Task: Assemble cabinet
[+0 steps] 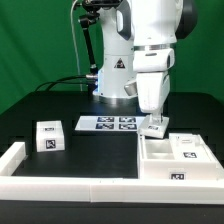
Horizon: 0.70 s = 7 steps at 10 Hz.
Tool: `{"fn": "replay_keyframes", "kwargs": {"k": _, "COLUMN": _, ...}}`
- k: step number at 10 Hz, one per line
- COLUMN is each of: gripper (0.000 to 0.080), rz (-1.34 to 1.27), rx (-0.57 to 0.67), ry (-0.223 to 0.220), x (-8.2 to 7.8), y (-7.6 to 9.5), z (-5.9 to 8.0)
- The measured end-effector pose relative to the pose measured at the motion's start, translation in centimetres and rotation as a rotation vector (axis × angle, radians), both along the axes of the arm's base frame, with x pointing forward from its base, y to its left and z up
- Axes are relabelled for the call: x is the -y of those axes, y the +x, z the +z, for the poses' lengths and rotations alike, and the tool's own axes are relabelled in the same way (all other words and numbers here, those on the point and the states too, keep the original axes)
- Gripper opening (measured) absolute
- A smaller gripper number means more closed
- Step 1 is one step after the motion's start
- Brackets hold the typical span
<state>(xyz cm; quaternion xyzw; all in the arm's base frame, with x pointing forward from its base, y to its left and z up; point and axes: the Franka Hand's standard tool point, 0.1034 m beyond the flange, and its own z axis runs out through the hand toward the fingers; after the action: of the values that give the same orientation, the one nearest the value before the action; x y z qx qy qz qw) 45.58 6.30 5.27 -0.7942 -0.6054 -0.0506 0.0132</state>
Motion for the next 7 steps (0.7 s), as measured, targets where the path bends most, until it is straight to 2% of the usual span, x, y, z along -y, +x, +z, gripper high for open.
{"fn": "replay_keyframes", "kwargs": {"k": 2, "gripper": 0.007, "rz": -0.007, "rx": 0.012, "ry": 0.003, "x": 0.44, "y": 1.12, "z": 0.24}}
{"fn": "replay_keyframes", "kwargs": {"k": 7, "gripper": 0.007, "rz": 0.01, "rx": 0.01, "ry": 0.003, "x": 0.28, "y": 0.98, "z": 0.05}}
